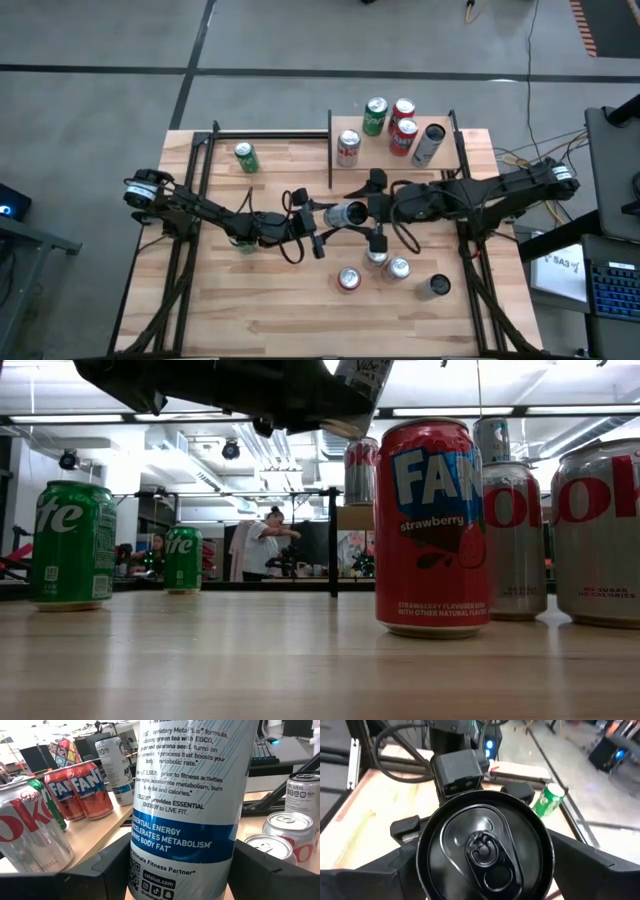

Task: Place canned beverage on shelf
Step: Put the left white soda can on the shelf aligned in front of the other white soda can

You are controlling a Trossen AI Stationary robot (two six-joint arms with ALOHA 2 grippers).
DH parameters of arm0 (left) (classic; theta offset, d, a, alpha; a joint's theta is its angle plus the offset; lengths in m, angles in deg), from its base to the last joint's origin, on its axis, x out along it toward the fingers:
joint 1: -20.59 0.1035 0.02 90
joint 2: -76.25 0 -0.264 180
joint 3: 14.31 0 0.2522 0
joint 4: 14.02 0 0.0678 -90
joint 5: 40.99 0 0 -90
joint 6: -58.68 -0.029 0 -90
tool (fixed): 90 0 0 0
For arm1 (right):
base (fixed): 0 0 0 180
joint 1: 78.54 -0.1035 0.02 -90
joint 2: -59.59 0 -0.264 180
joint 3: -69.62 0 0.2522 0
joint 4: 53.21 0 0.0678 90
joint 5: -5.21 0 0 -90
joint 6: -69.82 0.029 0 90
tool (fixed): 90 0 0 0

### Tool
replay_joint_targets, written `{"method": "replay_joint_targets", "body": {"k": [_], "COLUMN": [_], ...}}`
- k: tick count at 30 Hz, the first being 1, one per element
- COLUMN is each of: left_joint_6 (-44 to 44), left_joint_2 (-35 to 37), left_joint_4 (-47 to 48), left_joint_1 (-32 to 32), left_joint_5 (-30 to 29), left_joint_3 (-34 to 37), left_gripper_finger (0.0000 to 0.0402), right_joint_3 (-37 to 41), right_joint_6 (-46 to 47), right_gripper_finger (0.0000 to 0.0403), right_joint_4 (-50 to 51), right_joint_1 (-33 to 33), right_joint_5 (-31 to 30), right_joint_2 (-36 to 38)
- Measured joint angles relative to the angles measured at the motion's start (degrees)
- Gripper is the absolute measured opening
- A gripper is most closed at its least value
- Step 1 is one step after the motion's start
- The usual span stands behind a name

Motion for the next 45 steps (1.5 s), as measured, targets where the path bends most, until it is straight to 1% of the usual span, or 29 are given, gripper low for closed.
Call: {"method": "replay_joint_targets", "body": {"k": [6,8,10,12,14,18,21,24,29,31,33,34,37,42,45], "left_joint_6": [0.1,0.18,0.22,0.87,1.4,1.22,1.25,1.26,0.97,0.96,1.02,1.15,1.43,1.24,0.85], "left_joint_2": [0.0,0.0,0.0,0.0,0.0,0.0,0.08,0.59,1.91,2.99,4.42,5.22,7.4,10.81,11.96], "left_joint_4": [-0.1,-0.05,0.0,0.1,0.34,0.36,0.04,0.11,1.55,3.26,5.06,6.06,8.27,10.56,11.22], "left_joint_1": [0.0,0.0,0.0,0.0,0.0,-0.11,-0.11,-0.19,-0.37,-0.42,-0.42,-0.48,-0.64,-1.5,-2.14], "left_joint_5": [0.0,-0.06,-0.11,-0.11,-0.04,0.52,0.59,0.58,0.39,0.33,0.26,0.18,0.15,0.15,0.14], "left_joint_3": [-0.02,-0.02,-0.02,-0.02,-0.02,-0.02,-0.02,-0.04,-0.04,-0.04,-0.04,-0.04,-0.04,-0.04,-0.04], "left_gripper_finger": [0.024,0.024,0.024,0.024,0.026,0.0322,0.0345,0.035,0.0353,0.0353,0.0354,0.0354,0.0354,0.0354,0.0354], "right_joint_3": [-6.79,-8.39,-9.45,-10.31,-11.06,-12.85,-14.0,-16.12,-21.03,-21.96,-22.34,-22.38,-22.35,-21.88,-21.83], "right_joint_6": [1.71,2.64,3.31,4.03,4.44,6.34,7.06,9.01,15.17,17.8,20.4,21.68,27.02,35.01,37.78], "right_gripper_finger": [0.0324,0.0317,0.0296,0.0264,0.0237,0.0237,0.0237,0.0237,0.0237,0.0237,0.0237,0.0237,0.0237,0.0237,0.0237], "right_joint_4": [8.6,10.25,10.89,11.44,12.3,14.58,16.38,19.61,29.92,32.63,35.63,37.71,44.63,56.5,59.54], "right_joint_1": [-0.02,-0.02,-0.02,-0.04,-0.04,0.02,0.07,0.34,1.89,2.39,2.7,3.05,4.66,6.44,7.64], "right_joint_5": [-0.2,-0.64,-0.68,-0.68,-0.69,-0.99,-1.39,-1.66,-2.61,-5.0,-9.01,-9.86,-10.21,-14.16,-14.12], "right_joint_2": [-2.94,-3.9,-4.77,-5.43,-5.93,-6.89,-7.06,-6.79,-5.31,-4.36,-3.15,-2.33,0.36,3.8,5.89]}}
